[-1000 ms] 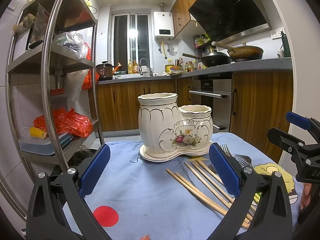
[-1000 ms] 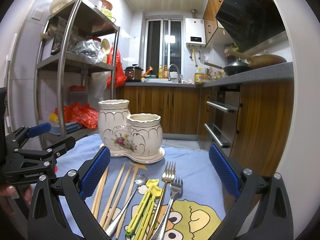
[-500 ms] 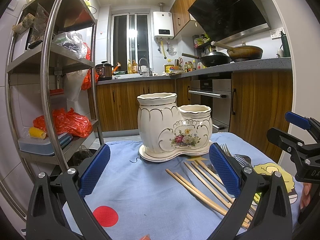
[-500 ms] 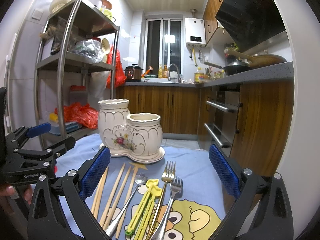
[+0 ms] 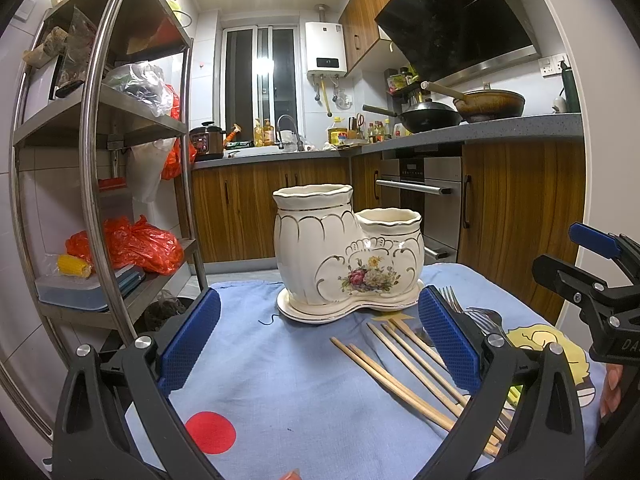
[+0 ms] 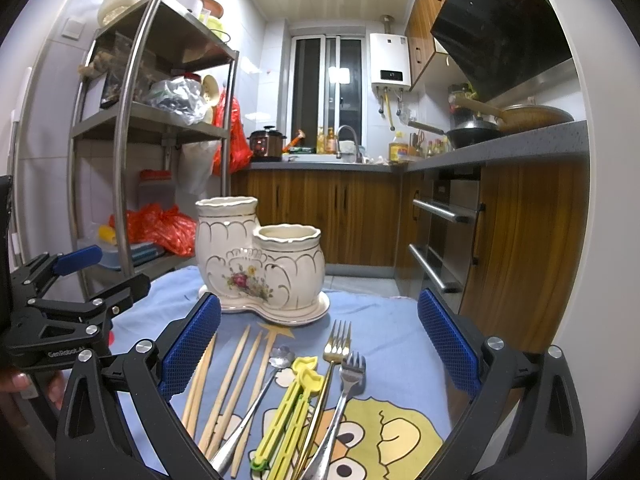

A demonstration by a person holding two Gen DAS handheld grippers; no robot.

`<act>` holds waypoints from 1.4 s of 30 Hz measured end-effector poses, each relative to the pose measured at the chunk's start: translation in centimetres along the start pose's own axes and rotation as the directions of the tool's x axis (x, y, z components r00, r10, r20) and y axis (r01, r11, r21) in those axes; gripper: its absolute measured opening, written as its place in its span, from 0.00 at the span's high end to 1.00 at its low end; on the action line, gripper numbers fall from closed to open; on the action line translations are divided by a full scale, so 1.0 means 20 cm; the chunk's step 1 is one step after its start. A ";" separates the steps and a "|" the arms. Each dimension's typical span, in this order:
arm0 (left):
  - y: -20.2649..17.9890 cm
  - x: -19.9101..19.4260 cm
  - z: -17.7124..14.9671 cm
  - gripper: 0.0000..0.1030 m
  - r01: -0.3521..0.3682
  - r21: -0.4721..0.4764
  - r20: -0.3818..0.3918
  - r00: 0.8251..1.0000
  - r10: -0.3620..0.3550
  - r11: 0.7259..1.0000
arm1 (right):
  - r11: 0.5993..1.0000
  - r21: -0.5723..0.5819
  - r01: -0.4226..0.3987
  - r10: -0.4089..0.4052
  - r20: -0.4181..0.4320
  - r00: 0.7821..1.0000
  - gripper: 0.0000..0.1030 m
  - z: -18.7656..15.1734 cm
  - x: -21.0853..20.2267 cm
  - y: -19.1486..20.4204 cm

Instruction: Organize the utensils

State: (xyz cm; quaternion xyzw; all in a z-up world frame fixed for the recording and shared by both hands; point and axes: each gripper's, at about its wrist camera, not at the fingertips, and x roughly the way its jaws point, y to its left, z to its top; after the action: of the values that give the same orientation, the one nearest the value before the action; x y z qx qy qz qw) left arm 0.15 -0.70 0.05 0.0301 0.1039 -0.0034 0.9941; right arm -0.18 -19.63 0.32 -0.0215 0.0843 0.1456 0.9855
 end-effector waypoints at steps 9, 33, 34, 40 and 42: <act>0.00 0.00 0.00 0.05 0.000 0.000 -0.001 1.000 0.000 1.000 | 1.000 0.000 0.000 0.000 -0.002 1.000 0.05 0.00 0.00 0.00; 0.02 0.03 -0.04 0.05 0.003 0.013 -0.077 0.997 -0.002 1.000 | 0.988 0.154 0.000 0.015 -0.097 0.995 0.05 -0.10 0.07 -0.08; 0.02 0.02 -0.04 0.05 0.002 0.019 -0.084 0.996 0.000 1.000 | 0.986 0.168 0.005 0.001 -0.033 0.999 0.05 -0.09 0.01 -0.10; -0.01 0.03 0.01 0.05 0.016 0.102 -0.173 0.985 0.002 0.995 | 0.996 0.065 0.067 -0.057 -0.152 0.987 0.05 -0.03 0.05 -0.14; 0.00 0.05 0.03 0.05 0.026 0.105 -0.210 0.978 -0.004 0.994 | 0.995 0.066 0.080 -0.066 -0.198 0.978 0.05 -0.02 0.04 -0.19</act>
State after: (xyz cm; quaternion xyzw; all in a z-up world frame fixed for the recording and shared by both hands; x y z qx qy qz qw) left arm 1.17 -0.76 0.35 0.0828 0.2078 -0.0132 0.9746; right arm 1.57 -23.00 -0.17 -0.0023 0.1852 0.1032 0.9773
